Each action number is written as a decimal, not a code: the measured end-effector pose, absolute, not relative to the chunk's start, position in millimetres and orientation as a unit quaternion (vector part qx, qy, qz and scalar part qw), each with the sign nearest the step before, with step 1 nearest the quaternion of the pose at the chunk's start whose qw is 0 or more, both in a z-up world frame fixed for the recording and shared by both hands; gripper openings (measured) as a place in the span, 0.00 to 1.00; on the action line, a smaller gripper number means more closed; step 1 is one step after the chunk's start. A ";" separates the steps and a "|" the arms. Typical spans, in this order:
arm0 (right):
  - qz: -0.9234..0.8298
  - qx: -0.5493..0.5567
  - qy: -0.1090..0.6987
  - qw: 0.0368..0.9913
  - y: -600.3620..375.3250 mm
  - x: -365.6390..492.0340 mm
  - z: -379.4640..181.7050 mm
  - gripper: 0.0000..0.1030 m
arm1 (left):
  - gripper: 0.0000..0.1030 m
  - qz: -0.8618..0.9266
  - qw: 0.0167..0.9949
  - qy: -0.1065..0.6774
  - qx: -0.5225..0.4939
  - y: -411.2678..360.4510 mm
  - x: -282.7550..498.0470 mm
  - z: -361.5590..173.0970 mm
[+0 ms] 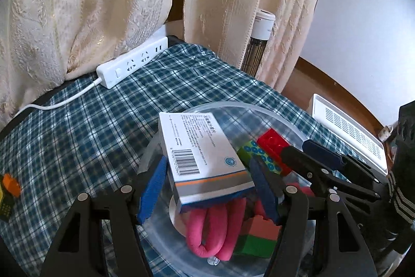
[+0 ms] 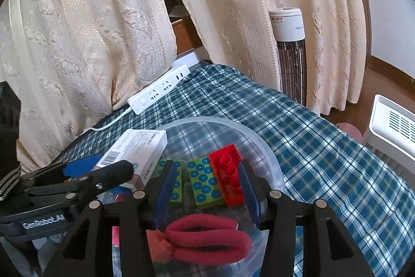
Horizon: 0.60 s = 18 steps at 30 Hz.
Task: Organize objects
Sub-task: 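Release the medicine box into the bowl with the left tool while the right tool drops the dotted brick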
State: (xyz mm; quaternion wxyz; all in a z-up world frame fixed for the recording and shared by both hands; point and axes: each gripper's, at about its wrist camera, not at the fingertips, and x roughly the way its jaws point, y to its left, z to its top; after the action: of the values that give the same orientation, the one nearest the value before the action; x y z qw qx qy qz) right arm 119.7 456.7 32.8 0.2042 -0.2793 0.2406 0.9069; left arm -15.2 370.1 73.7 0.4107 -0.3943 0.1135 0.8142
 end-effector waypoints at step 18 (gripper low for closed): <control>0.905 -0.276 0.250 0.204 457.8 122.9 31.0 0.51 | 0.72 0.823 0.402 0.048 -0.399 356.8 -40.5 80.8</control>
State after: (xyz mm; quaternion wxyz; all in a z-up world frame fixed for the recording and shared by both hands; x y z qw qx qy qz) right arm 122.9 457.8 31.0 0.2038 -0.2764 0.2496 0.9054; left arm -40.5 356.8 80.8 0.4023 -0.3990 0.0480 0.8226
